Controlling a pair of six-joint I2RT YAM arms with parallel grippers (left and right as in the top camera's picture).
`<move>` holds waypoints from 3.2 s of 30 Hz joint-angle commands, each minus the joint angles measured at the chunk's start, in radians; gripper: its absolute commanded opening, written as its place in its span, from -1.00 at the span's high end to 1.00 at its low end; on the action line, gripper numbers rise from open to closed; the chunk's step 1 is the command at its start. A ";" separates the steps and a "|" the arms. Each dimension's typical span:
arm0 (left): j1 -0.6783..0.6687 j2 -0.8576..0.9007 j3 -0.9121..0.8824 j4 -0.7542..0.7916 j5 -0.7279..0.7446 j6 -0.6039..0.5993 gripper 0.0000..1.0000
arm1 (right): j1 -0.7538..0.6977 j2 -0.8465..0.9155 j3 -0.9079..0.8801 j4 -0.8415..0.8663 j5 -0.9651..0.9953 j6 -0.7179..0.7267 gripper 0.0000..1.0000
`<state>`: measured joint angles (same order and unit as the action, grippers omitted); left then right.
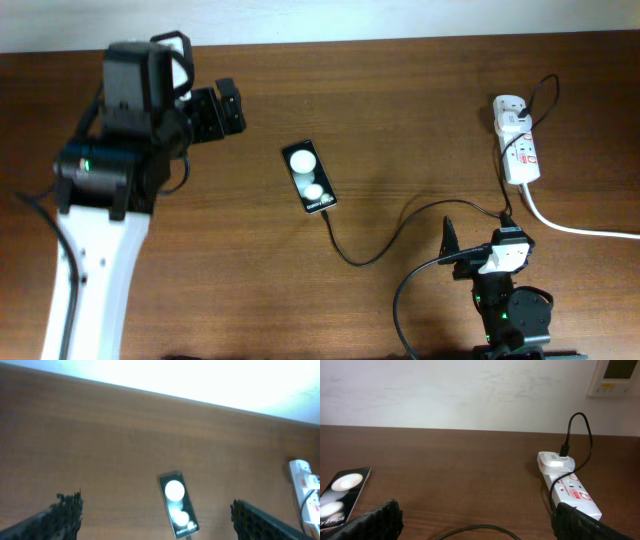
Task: Plug charger to phone and switch on socket
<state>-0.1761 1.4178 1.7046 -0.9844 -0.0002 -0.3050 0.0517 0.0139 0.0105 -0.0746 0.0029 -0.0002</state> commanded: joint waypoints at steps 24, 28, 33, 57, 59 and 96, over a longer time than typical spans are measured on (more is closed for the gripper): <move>0.120 -0.958 -1.304 1.011 0.064 0.327 -0.98 | 0.007 -0.011 -0.005 -0.005 -0.002 0.000 -0.97; 0.120 -1.049 -1.389 1.030 0.064 0.412 -0.98 | 0.007 -0.011 -0.005 -0.005 -0.002 0.000 -0.97; 0.148 -1.140 -1.466 1.033 0.063 0.458 -0.98 | 0.007 -0.011 -0.005 -0.005 -0.002 0.000 -0.97; 0.214 -1.413 -1.696 0.901 0.030 0.546 -0.98 | 0.007 -0.011 -0.005 -0.005 -0.002 0.000 -0.97; 0.214 -1.413 -1.696 0.904 0.030 0.546 -0.98 | 0.007 -0.011 -0.005 -0.005 -0.002 0.000 -0.97; 0.214 -1.412 -1.696 0.904 0.030 0.546 -0.98 | 0.007 -0.010 -0.005 -0.005 -0.002 0.000 -0.97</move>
<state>0.0322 0.0139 0.0128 -0.0753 0.0402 0.2253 0.0517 0.0139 0.0109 -0.0746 0.0029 -0.0002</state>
